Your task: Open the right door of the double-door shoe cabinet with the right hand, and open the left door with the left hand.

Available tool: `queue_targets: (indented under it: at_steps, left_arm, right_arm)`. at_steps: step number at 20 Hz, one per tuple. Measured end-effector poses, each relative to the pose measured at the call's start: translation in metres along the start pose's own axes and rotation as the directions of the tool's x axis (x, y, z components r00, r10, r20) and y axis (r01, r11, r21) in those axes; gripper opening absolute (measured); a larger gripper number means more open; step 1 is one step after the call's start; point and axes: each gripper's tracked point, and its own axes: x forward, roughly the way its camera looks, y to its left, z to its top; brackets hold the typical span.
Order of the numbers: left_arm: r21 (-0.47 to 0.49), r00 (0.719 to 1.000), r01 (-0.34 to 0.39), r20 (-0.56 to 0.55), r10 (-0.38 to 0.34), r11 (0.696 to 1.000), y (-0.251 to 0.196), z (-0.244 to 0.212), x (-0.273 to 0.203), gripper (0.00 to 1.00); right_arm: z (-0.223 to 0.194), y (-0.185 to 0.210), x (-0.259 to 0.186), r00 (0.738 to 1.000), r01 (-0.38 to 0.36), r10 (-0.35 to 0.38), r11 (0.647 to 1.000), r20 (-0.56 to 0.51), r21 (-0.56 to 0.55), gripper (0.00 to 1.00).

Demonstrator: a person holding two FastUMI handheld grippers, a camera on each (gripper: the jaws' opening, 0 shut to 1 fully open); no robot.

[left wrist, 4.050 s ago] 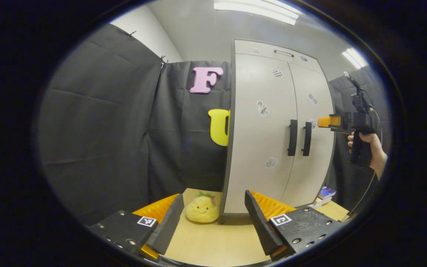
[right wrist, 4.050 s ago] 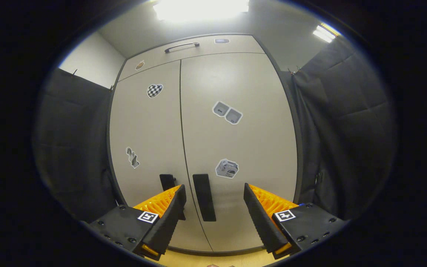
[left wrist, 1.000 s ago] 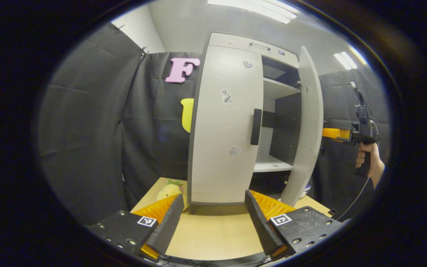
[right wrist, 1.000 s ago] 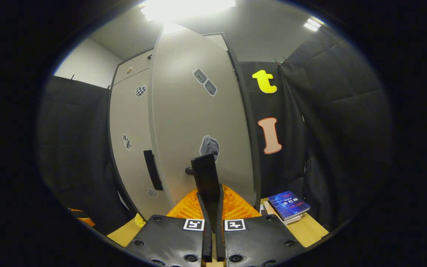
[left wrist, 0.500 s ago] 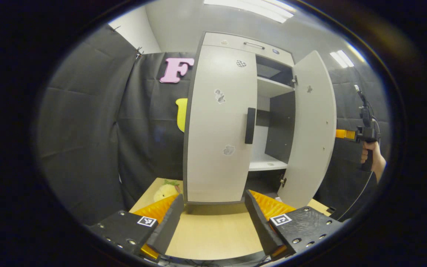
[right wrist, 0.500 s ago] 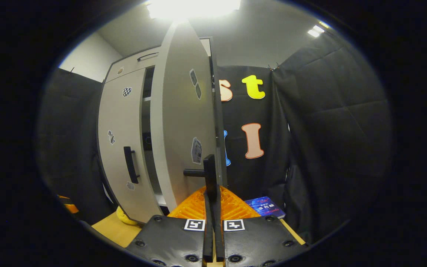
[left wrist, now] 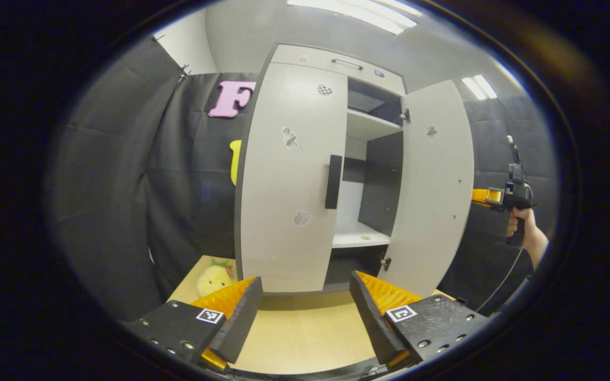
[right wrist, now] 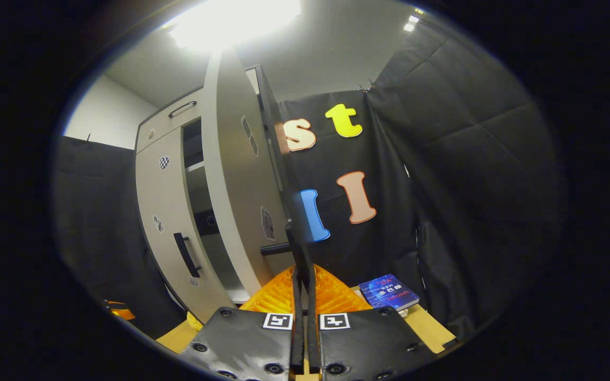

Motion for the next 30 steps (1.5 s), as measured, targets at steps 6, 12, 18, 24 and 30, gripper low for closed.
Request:
queue_targets:
  at_steps: [6,12,18,24,30]
  left_arm:
    - [0.004,0.999,-0.005,-0.038,0.005,1.000,0.002,-0.006,0.004,0.95]
    - [0.029,1.000,-0.003,-0.013,0.003,1.000,0.003,0.007,0.028,0.95]
    - [0.021,0.999,0.037,0.025,-0.037,0.999,-0.021,0.022,0.064,0.95]
    - [0.052,0.994,-0.038,0.104,0.032,0.998,-0.025,0.053,0.102,0.95]
    - [0.096,0.986,-0.109,0.138,0.095,0.989,-0.022,0.085,0.133,0.95]
  right_arm:
    - [-0.017,-0.017,-0.022,0.998,0.070,-0.070,0.996,-0.011,0.050,0.04]
    - [-0.042,-0.097,-0.059,0.958,0.286,-0.280,0.952,-0.061,0.106,0.02]
    - [-0.056,-0.156,-0.082,0.887,0.446,-0.453,0.890,-0.088,-0.093,0.02]
    - [-0.053,-0.204,-0.069,0.854,0.505,-0.515,0.854,-0.073,-0.126,0.92]
    - [-0.031,-0.235,-0.028,0.863,0.500,-0.505,0.858,-0.014,-0.117,0.98]
